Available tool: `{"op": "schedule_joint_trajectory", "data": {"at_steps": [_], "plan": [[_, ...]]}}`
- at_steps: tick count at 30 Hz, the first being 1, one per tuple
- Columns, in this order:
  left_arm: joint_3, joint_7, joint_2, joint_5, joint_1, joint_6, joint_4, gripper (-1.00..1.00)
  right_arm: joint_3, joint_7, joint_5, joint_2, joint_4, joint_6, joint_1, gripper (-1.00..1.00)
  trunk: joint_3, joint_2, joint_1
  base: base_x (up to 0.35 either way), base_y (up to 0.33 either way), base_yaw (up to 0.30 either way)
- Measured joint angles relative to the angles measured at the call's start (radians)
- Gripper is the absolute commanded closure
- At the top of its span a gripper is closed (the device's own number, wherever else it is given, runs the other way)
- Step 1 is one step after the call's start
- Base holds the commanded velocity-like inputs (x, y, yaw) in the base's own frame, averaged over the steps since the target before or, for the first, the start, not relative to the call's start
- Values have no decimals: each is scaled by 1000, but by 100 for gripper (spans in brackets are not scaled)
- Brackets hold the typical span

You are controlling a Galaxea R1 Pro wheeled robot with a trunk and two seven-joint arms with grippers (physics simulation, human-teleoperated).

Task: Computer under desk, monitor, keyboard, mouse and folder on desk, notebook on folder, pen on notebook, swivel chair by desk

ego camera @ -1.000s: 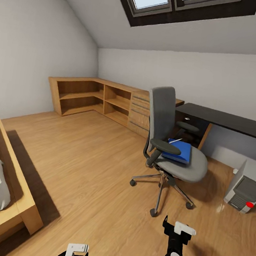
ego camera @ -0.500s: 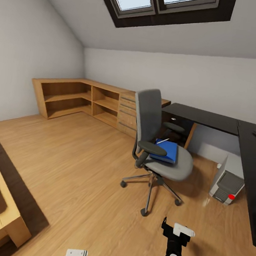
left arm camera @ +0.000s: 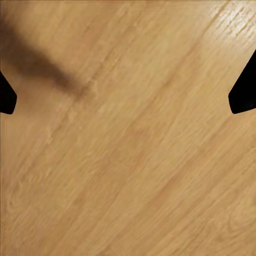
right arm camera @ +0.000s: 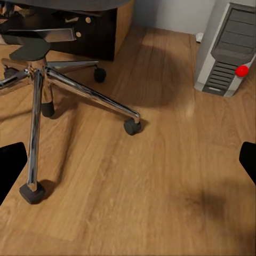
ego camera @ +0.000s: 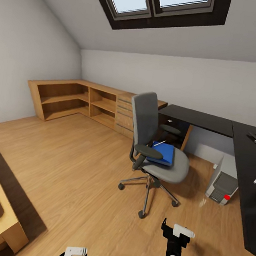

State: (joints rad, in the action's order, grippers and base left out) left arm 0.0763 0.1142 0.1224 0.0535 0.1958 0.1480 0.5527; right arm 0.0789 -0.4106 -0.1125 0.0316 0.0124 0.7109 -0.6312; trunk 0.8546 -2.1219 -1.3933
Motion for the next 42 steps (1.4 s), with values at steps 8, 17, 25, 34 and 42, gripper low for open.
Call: {"op": "schedule_joint_trajectory", "data": {"at_steps": [8, 17, 25, 34, 42], "plan": [[0, 0, 0, -1, 0, 20, -28, -100, 0, 0, 0, -1, 4, 0, 2, -100, -25, 56, 31, 0, 0, -180], [1, -1, 0, -1, 0, 26, -32, -100, 0, 1, 0, 1, 5, -1, 2, -100, -53, 119, 65, 0, 0, -152], [0, -2, 0, -1, 0, 68, -32, -100, 0, 1, 0, 2, 6, -1, 3, -100, -78, 175, 96, 0, 0, -19], [1, -2, 0, -1, 0, 81, -32, -100, 0, 1, 0, 2, 6, -1, 2, -100, -106, 238, 130, 0, 0, -2], [2, -3, 0, -1, 0, 83, -33, -100, 0, 1, 0, 2, 6, -1, 3, -100, -106, 238, 130, 0, 0, 0]]}}
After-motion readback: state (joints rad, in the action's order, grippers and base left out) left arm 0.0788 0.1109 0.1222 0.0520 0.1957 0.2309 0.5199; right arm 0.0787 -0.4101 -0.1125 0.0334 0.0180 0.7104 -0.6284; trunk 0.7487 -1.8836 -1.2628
